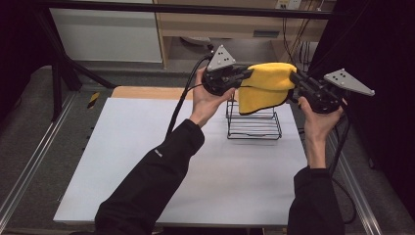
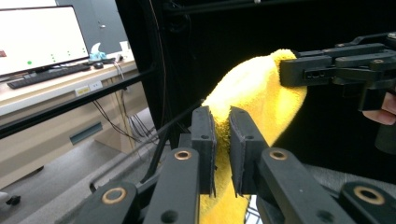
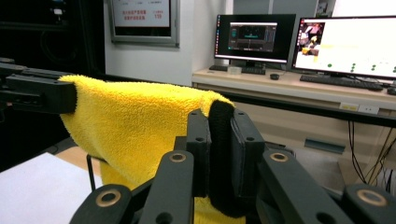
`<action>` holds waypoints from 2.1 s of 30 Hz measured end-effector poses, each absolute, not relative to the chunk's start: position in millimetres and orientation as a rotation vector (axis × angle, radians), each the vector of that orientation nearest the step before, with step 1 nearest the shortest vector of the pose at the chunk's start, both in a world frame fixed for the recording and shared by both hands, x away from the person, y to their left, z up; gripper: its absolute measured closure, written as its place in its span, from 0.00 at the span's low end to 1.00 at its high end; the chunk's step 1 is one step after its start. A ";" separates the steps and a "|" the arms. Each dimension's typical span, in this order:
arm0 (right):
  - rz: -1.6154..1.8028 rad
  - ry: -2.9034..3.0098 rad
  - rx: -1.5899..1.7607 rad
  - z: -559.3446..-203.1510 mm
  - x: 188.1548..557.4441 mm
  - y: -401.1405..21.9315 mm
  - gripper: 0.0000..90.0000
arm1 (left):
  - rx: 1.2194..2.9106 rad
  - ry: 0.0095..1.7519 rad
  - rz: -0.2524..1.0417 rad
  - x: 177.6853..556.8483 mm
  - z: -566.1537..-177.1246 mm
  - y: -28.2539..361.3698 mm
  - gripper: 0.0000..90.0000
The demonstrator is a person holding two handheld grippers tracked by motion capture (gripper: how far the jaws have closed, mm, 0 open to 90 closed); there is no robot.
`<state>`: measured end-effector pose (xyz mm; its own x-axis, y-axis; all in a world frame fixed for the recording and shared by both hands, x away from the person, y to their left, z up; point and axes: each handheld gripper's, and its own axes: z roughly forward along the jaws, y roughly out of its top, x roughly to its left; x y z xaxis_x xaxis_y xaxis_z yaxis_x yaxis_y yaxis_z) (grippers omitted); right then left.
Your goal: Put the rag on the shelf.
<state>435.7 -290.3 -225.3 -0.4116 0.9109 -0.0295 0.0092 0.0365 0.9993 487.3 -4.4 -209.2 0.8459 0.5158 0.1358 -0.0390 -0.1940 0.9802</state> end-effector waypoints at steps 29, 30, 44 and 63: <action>1.427 1.661 1.011 -281.5 425.0 -290.5 0.88 | 1.827 0.408 0.388 466.8 -246.6 -7.7 0.76; 1.427 1.661 1.013 -281.5 424.7 -290.4 0.88 | 1.842 0.418 0.385 465.9 -247.3 -8.8 0.78; 1.479 1.662 0.988 -268.6 406.9 -294.6 0.68 | 1.940 0.470 0.423 473.4 -269.5 -19.3 0.89; 1.315 1.810 1.179 -296.7 444.7 -282.2 1.00 | 1.954 0.537 0.380 481.3 -294.7 -18.1 0.81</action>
